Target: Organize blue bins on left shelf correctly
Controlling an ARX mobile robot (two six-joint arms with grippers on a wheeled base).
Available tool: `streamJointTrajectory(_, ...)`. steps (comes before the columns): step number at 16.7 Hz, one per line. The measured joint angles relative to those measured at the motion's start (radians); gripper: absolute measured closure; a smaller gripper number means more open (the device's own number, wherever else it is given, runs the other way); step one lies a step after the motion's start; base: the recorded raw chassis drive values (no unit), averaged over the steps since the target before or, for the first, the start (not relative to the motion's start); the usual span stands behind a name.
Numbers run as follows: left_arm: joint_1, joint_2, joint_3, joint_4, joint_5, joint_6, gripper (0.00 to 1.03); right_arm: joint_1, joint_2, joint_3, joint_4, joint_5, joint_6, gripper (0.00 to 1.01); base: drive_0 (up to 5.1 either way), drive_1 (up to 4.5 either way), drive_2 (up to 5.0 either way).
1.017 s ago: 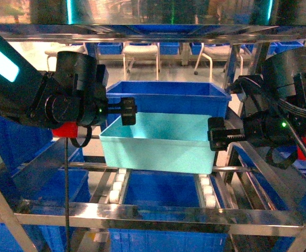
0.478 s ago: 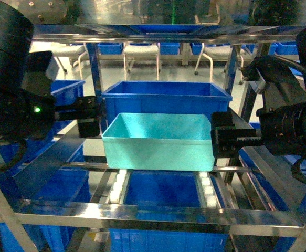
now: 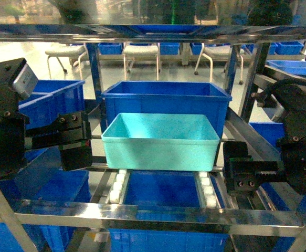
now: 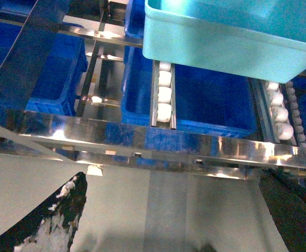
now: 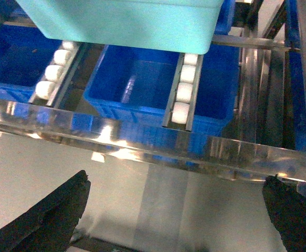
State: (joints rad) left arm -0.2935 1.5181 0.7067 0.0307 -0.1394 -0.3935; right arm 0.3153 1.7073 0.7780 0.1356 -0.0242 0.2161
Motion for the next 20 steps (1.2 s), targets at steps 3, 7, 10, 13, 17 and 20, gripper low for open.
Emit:
streamJointTrajectory(3, -0.004, -0.062, -0.013, 0.021, -0.018, -0.016, 0.05, 0.006, -0.076, -0.016, -0.029, -0.021, 0.051, 0.03, 0.0, 0.0, 0.0)
streamJointTrajectory(7, 0.032, 0.009, -0.3, 0.741, -0.106, 0.196, 0.3, 0.0, -0.015, -0.342, 0.77, 0.276, -0.127, 0.31, 0.0, 0.0, 0.0)
streamJointTrajectory(10, 0.093, -0.096, -0.467, 1.1, -0.073, 0.332, 0.57, -0.088, -0.221, -0.468, 1.041, 0.267, -0.189, 0.59, 0.0, 0.0, 0.0)
streamJointTrajectory(13, 0.137, -0.252, -0.544, 1.063, -0.019, 0.373, 0.88, -0.133, -0.363, -0.578, 0.984, 0.206, -0.208, 0.9, 0.0, 0.0, 0.0)
streamJointTrajectory(17, 0.182, -0.41, -0.607, 0.973, 0.025, 0.378, 1.01, -0.181, -0.523, -0.647, 0.919, 0.155, -0.214, 0.99, 0.0, 0.0, 0.0)
streamJointTrajectory(20, 0.206, -0.523, -0.647, 0.883, 0.049, 0.378, 1.01, -0.214, -0.642, -0.701, 0.826, 0.13, -0.214, 0.99, 0.0, 0.0, 0.0)
